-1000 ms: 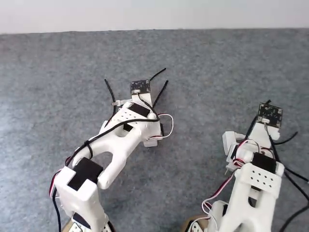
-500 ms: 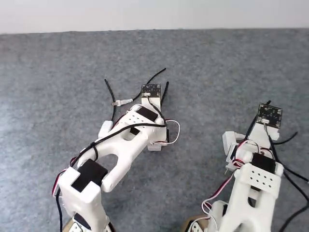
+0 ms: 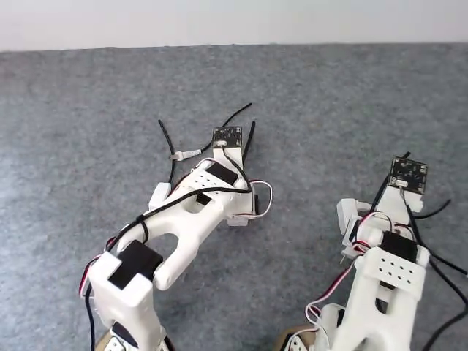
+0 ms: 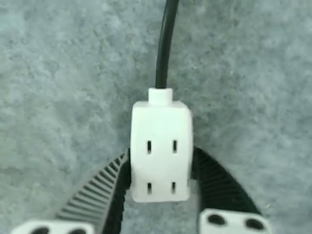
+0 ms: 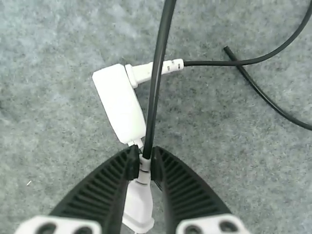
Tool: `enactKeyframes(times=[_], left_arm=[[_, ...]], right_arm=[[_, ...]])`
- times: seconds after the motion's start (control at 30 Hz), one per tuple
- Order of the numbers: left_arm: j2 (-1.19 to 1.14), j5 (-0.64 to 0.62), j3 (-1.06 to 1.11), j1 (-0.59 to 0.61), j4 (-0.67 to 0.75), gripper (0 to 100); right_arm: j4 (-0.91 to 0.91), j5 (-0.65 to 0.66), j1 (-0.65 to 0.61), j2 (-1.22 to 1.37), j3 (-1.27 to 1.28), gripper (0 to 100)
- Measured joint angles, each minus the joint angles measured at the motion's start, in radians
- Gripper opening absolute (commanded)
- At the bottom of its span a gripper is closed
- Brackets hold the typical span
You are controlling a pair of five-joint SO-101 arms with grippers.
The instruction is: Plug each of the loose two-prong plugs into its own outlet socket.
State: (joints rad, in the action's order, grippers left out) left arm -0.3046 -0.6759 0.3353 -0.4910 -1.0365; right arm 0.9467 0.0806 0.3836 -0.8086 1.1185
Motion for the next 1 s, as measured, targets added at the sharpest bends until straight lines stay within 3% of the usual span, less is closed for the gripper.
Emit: enactKeyframes(times=[0.63,0.83,1.0], left_arm=[[0.008,-0.005,0.003,0.015,-0.072,25],[0.180,0.054,0.081,0.009,-0.112,25],[0.384,0.141,0.265,0.009,-0.020,25]], right_arm=[[0.000,0.000,0.000,0.000,0.000,0.9],[0.000,0.000,-0.029,0.000,0.000,0.9],[0.000,-0.011,-0.149,0.000,0.000,1.1]])
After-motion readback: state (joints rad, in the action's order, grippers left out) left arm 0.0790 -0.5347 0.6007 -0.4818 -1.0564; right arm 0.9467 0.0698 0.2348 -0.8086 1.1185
